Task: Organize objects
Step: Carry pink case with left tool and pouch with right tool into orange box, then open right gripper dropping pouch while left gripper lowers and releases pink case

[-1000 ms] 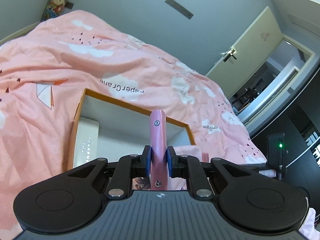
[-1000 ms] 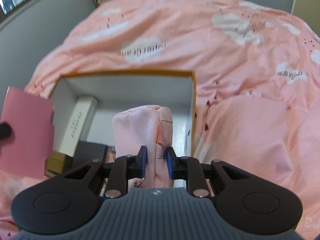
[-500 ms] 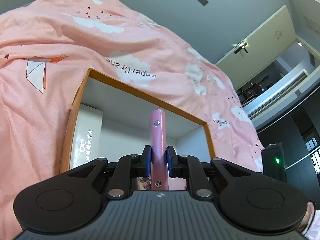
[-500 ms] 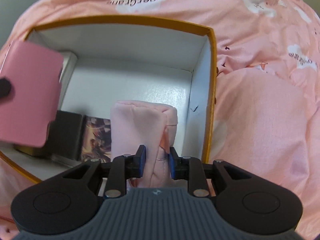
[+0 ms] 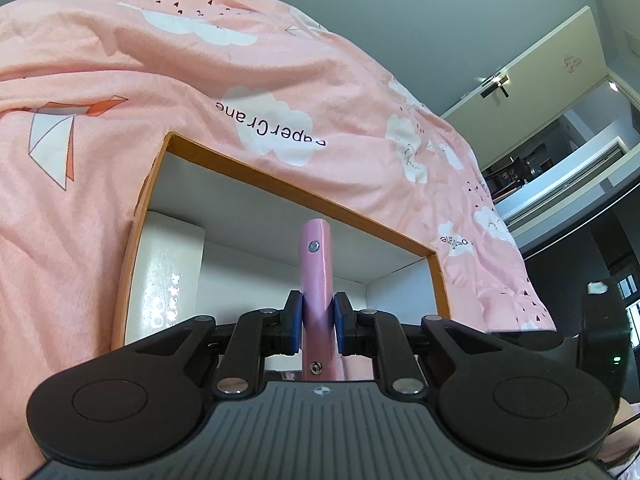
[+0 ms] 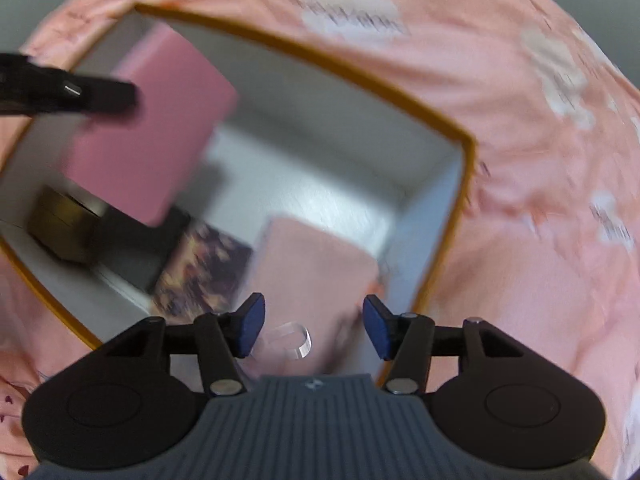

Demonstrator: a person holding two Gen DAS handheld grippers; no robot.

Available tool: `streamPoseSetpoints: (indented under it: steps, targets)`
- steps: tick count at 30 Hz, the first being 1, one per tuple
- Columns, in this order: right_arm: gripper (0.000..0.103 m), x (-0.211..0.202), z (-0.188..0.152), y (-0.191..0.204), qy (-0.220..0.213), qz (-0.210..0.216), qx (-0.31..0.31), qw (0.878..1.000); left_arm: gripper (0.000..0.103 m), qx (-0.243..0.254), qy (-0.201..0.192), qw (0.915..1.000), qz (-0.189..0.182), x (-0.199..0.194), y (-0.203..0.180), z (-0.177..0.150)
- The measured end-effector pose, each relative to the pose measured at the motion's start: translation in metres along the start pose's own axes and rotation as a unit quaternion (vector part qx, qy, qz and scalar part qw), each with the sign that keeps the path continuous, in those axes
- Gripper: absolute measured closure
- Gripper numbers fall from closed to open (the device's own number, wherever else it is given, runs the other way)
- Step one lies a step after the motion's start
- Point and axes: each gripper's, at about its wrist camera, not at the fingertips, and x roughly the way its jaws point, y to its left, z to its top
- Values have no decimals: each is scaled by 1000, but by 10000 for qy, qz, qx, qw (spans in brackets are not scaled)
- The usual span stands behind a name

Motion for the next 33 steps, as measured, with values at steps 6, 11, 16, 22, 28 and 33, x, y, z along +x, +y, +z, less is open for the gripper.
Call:
streamPoseSetpoints:
  steps: [6,11,16,22,28,33]
  targets:
    - [65,23,22,-14,-391,343,194,9985,85,-122,152,9998,86,17,8,8]
    - [70,41,30,-26,-558,449,393,9967,85,-221,262,9993,154,30,17,12]
    - [71,51,25,-19,-475,462,181,9976,85,-194,358,9990,193,40,19,14]
    - [74,58,26,-21,-61,569,308,9979,85,105,511,9973,510,50,12,16]
    - [76,52,24,-19,-179,521,290,9981,84,608,615,9917,952,61,5,12]
    - [76,39,17,-17,-380,410,260,9981,82,894,669,9855,1281,64,0,11]
